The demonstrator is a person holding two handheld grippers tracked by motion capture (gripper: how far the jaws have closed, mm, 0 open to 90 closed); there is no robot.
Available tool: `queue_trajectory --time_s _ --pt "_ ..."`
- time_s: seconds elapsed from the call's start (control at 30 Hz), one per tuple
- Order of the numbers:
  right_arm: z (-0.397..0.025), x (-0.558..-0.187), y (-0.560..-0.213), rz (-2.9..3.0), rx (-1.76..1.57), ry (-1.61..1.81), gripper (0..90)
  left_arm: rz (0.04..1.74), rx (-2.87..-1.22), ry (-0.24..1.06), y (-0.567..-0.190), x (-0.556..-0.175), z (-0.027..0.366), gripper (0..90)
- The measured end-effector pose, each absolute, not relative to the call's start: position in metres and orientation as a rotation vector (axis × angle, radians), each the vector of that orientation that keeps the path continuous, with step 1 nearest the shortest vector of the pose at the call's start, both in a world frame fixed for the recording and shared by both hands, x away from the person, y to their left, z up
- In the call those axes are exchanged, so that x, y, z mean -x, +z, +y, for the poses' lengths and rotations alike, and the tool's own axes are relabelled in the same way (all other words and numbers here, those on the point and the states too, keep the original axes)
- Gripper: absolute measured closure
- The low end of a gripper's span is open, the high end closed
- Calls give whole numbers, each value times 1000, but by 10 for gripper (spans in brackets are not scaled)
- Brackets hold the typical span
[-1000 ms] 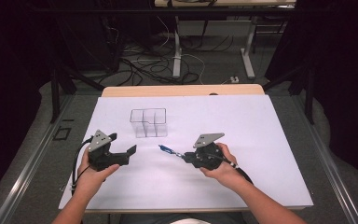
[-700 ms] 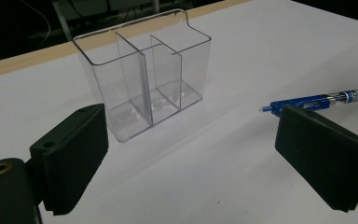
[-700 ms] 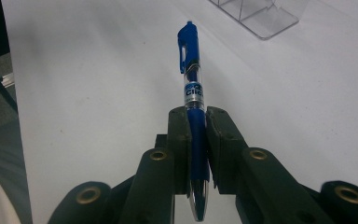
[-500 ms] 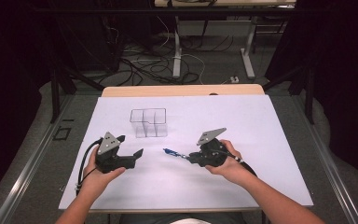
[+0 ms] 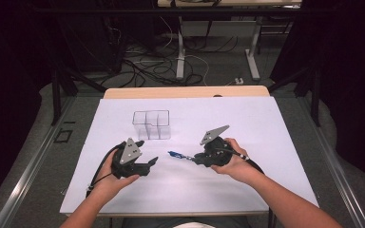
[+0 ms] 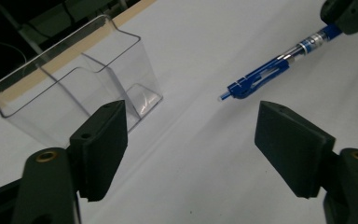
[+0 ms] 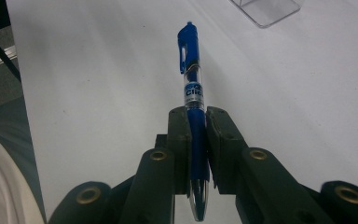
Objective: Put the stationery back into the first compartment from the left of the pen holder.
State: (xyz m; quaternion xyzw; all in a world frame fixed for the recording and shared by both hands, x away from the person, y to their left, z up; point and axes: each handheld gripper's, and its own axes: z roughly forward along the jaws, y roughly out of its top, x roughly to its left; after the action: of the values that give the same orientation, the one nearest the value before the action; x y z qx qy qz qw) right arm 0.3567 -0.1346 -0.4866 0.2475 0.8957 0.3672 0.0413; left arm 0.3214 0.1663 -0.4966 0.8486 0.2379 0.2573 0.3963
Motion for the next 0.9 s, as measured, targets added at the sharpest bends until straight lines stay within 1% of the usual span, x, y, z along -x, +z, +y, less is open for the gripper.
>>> queue_trajectory --time_s 0.07,0.17,0.27,0.37,0.53,0.73,0.9 --pt "-134 -356 -485 2743 -784 1117 803 531 -2193 692 -497 -320 160 345" --pt "-132 -357 -485 2742 -768 1130 804 444 -2236 764 -498 -317 151 368" --pt "-131 -356 -484 2747 -781 1116 804 371 -2264 811 -499 -315 144 377" --pt "-130 -357 -484 2751 -764 1119 804 317 -2288 812 -499 -314 137 401" --pt "-127 -357 -485 2747 -757 1123 804 219 -2324 870 -500 -311 126 422" --pt "-124 -356 -484 2759 -760 1120 804 119 -2358 877 -503 -309 115 453" --pt "-123 -355 -484 2766 -765 1114 804 55 -2382 910 -507 -307 107 462"
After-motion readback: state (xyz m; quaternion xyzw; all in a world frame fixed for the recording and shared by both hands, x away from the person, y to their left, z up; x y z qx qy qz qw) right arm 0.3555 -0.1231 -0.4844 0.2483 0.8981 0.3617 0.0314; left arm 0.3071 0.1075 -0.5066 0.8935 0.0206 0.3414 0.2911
